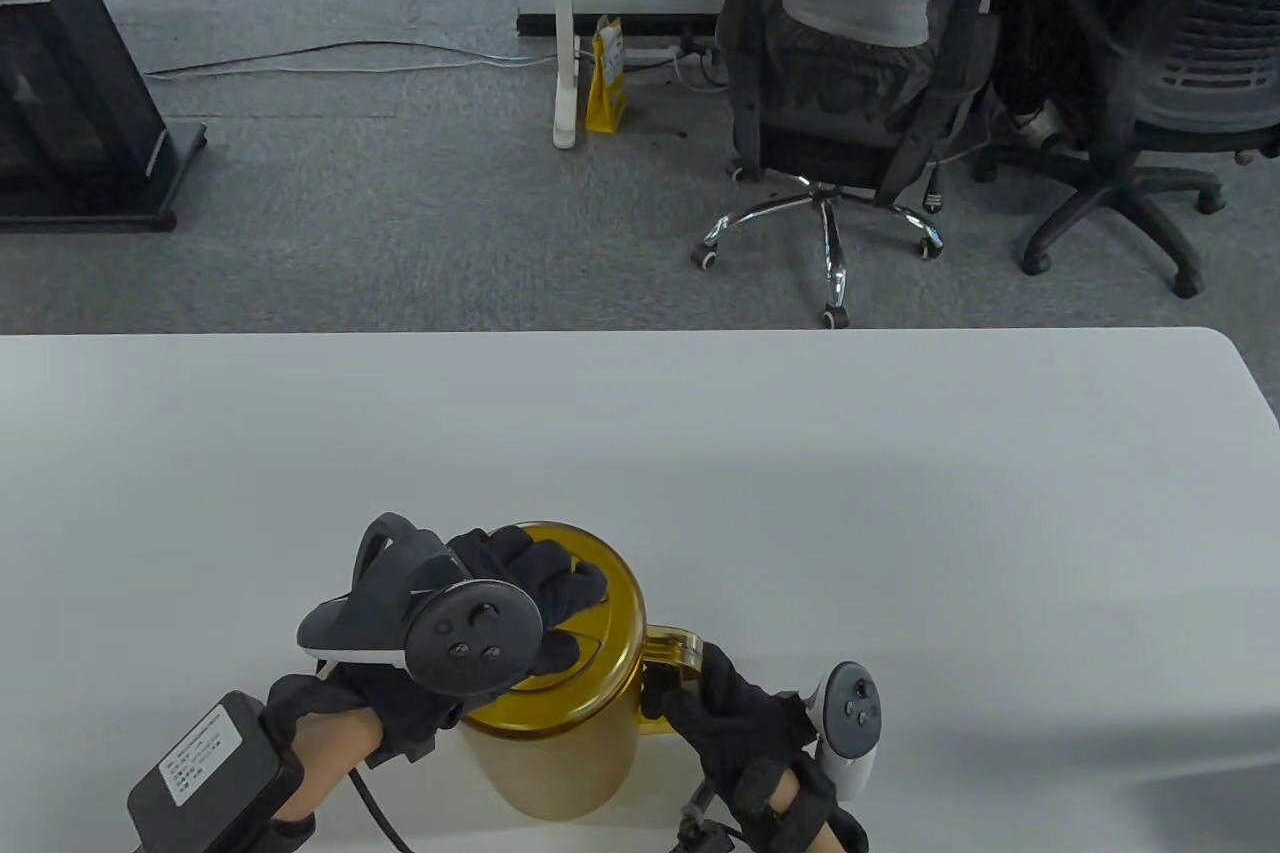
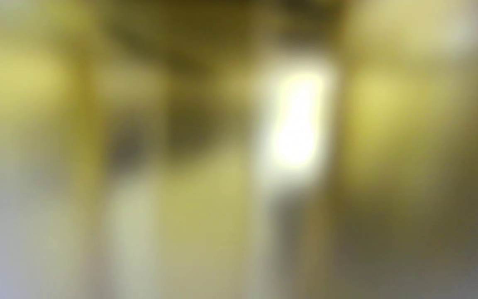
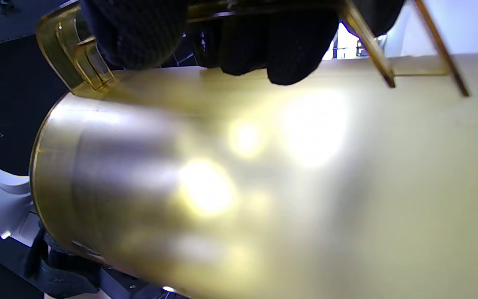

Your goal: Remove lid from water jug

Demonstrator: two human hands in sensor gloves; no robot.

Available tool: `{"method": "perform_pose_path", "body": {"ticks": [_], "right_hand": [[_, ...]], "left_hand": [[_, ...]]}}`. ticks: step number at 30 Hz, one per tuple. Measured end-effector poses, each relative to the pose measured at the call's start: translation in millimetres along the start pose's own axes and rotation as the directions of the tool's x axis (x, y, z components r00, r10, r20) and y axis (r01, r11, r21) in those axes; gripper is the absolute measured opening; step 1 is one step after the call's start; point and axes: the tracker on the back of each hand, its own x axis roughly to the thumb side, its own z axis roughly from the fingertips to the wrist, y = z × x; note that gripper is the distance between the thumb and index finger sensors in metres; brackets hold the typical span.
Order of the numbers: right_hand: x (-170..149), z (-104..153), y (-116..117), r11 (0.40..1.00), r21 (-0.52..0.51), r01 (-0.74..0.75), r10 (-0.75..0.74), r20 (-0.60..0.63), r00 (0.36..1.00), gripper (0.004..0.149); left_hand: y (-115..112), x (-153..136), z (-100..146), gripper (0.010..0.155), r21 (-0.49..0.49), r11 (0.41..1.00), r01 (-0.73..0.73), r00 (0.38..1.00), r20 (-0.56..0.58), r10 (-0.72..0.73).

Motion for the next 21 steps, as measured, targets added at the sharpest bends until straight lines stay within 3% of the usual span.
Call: {"method": "perform_pose_path", "body": {"ticks": [7,17,21], "right_hand": [[-1,-2,9,1.000,0.009,0.011,-0.011,-0.011,1.000,0.059],[2,-1,14,0.999,0.041,-0.034,0.034,-0.003,0.999,0.059],[3,-1,14,0.998,0.051,-0.029,0.030,-0.010,1.000,0.058]], "left_hand": [[27,1,6,0.057,0.014,1.000,0.023,0.999,-0.046,-0.022],[87,2,37,0.057,0.107,0.993,0.052,0.984,-0.175,-0.032],[97,2,50,0.057,0.127,0.987,0.096,0.972,-0.224,-0.066]]}}
